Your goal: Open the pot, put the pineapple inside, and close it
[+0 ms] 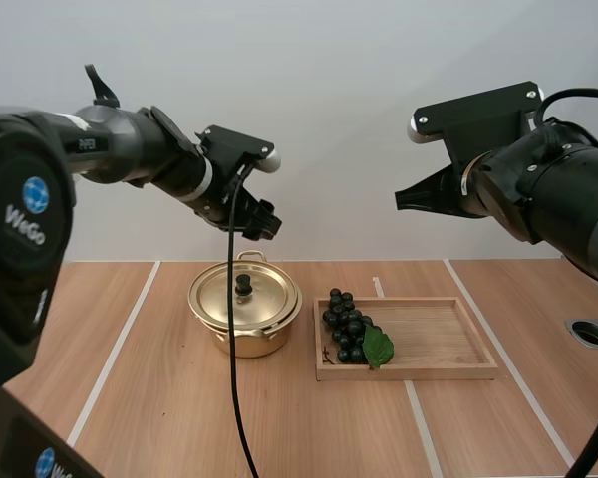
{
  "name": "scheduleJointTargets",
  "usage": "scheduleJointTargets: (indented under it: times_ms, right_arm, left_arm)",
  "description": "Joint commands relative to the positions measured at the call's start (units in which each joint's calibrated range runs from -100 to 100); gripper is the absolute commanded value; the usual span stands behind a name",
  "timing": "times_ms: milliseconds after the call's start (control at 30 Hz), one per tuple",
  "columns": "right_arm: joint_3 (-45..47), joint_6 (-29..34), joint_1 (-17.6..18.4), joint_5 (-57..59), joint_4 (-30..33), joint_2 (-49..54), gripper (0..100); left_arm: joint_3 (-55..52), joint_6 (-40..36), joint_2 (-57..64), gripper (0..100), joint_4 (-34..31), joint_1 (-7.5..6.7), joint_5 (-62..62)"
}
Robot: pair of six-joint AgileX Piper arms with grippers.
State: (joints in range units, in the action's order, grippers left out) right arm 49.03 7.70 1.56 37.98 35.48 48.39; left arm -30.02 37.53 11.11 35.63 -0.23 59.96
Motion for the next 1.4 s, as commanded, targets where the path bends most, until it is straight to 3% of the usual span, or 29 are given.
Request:
scheduleJointTargets:
  times_ms: [0,433,700,900,933,1033,1233,1267,1367]
  right_arm:
    - [0.1,-0.3,-0.3,-0.4,0.3,0.3,0]
    - [0.1,-0.3,-0.3,-2.2,0.3,1.1,0]
    - [-0.3,0.1,-0.3,-2.4,0.3,7.4,0]
    - [-0.3,0.1,-0.3,1.0,1.1,11.0,0]
    - [-0.3,0.1,-0.3,1.0,1.7,11.2,0]
    - [-0.7,0.1,-0.3,1.5,3.2,11.8,0]
    - [-1.2,-1.4,-0.3,-2.1,5.3,18.3,0]
    - [-1.2,-1.7,-0.3,-3.1,5.3,20.0,0]
    - [-1.2,-1.7,-0.3,-7.3,4.8,24.9,0]
  left_arm:
    - [3.3,-2.4,4.9,100,-1.5,-0.26,2.5]
    - [15.5,-12.2,23.6,100,-14.6,-0.07,3.5]
    - [18.4,-20.2,31.8,100,-24.4,-0.01,6.5]
    - [18.4,-21.8,37.5,100,-24.8,2.33,8.6]
    - [18.4,-21.8,38.5,97,-24.8,2.52,8.6]
    - [18.4,-22.3,42.1,75,-24.7,2.60,10.6]
    - [18.4,-25.3,49.8,6,-25.8,2.60,13.9]
    - [18.4,-26.1,51.0,0,-26.3,2.60,14.2]
    - [18.4,-27.2,54.2,0,-27.3,2.60,16.5]
